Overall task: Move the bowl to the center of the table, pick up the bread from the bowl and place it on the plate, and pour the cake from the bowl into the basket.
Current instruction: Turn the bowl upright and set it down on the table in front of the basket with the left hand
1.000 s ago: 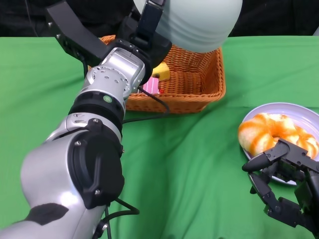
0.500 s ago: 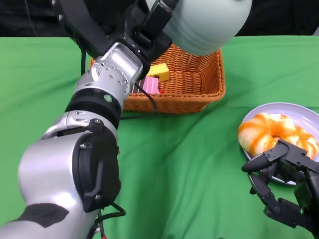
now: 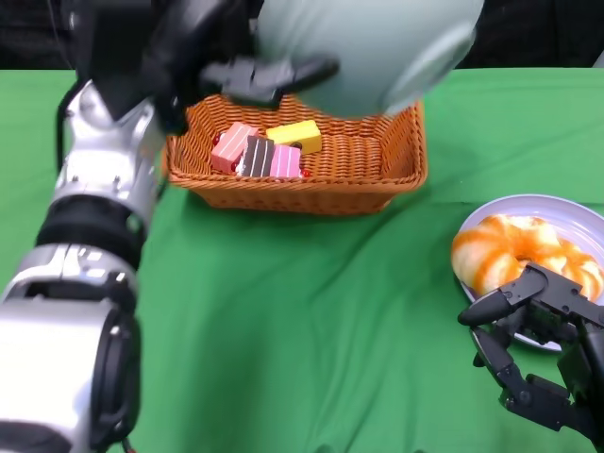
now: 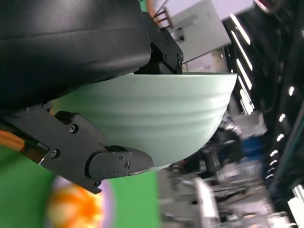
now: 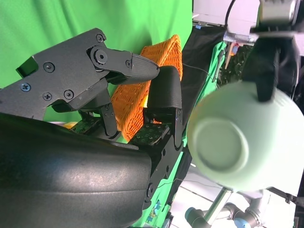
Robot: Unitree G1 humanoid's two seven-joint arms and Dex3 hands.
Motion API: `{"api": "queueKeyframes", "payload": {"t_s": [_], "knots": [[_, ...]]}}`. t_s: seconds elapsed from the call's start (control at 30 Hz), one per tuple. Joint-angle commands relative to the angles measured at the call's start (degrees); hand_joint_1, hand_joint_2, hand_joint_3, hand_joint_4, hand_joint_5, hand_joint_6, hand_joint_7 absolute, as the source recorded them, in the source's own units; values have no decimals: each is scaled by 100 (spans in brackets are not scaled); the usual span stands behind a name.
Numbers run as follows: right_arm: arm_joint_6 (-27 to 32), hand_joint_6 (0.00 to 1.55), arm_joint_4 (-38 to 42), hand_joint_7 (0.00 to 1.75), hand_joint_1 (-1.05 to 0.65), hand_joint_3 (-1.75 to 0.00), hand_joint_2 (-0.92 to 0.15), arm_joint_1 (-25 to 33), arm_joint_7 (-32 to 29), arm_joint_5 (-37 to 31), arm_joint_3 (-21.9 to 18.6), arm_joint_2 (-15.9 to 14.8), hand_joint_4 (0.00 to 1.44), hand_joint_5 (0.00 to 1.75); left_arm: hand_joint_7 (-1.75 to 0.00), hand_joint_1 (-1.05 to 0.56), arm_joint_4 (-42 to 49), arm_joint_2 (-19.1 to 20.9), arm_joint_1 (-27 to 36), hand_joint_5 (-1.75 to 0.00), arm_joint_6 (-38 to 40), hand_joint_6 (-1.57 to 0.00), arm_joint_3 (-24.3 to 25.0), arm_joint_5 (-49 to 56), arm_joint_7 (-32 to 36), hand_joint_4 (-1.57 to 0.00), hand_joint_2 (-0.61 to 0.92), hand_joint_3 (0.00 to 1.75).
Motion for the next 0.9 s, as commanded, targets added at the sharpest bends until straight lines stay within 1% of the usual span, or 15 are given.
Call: {"api": "queueKeyframes", "payload": {"t_s": [0.03,0.1,0.13,0.17,0.23,0.37,0.43,0.53,0.57,0.63,0.7,0.77,0.8,0.87,0.9], "knots": [[31,72,-48,120,-18,-75,-65,-8,20,62,-53,-88,74,151,-138,-19,-159,330,334,-172,-1197,-72,-288,322,-93,-79,74,81],[40,72,-47,120,-16,-75,-64,-14,27,62,-57,-92,74,151,-137,-20,-115,439,480,-174,-1640,-74,-419,500,7,-78,73,78],[26,72,-23,120,-16,-75,-64,-25,30,60,-59,-94,74,151,-137,-20,-99,523,626,-174,-2000,-74,-489,598,33,-78,73,78],[16,72,-5,120,-16,-75,-64,-33,31,59,-60,-96,74,151,-137,-15,-77,577,717,-174,-2249,-75,-536,657,53,-77,66,87],[29,72,-2,120,-17,-76,-64,-40,40,73,-58,-95,74,152,-136,-12,-43,688,920,-173,-2764,-75,-621,800,199,-78,60,94],[72,71,-14,120,-17,-75,-64,-44,45,105,-68,-90,72,152,-129,-8,48,970,1327,-161,-4086,-80,-721,1467,990,-82,55,101],[84,71,-13,120,-17,-74,-65,-51,45,102,-71,-93,72,153,-128,-8,90,1120,1450,-161,-4702,-81,-707,1966,1470,-83,55,99],[60,71,28,120,-17,-73,-66,-88,48,86,-87,-113,72,153,-125,-15,34,1347,1661,-164,-5327,-83,-606,2896,2241,-81,63,83],[60,71,41,120,-17,-73,-66,-100,48,88,-93,-115,72,153,-125,-16,-37,1415,1763,-164,-5455,-84,-544,3269,2536,-81,65,80],[48,72,65,120,-16,-73,-65,-120,58,102,-103,-121,72,153,-140,-12,-240,1548,1946,-170,-5555,-78,-460,4086,3222,-79,66,72],[21,72,92,120,-18,-73,-65,-135,61,94,-111,-127,73,153,-154,-7,-519,1739,2120,-174,-5444,-72,-527,5045,4159,-77,63,61],[17,72,102,120,-18,-73,-65,-140,70,114,-119,-129,73,152,-156,-6,-724,1938,2228,-174,-5193,-72,-778,5922,5234,-78,64,51],[19,72,102,120,-18,-73,-65,-141,77,127,-122,-129,73,152,-156,-6,-782,2023,2243,-174,-5060,-72,-946,6273,5744,-78,71,37],[17,72,104,120,-18,-74,-65,-140,92,152,-128,-130,73,152,-156,-6,-845,2191,2248,-175,-4784,-73,-1344,6874,6719,-79,77,26],[14,72,106,120,-18,-74,-65,-139,98,164,-131,-130,73,152,-152,-7,-857,2270,2241,-173,-4651,-75,-1555,7133,7171,-79,80,18]]}}
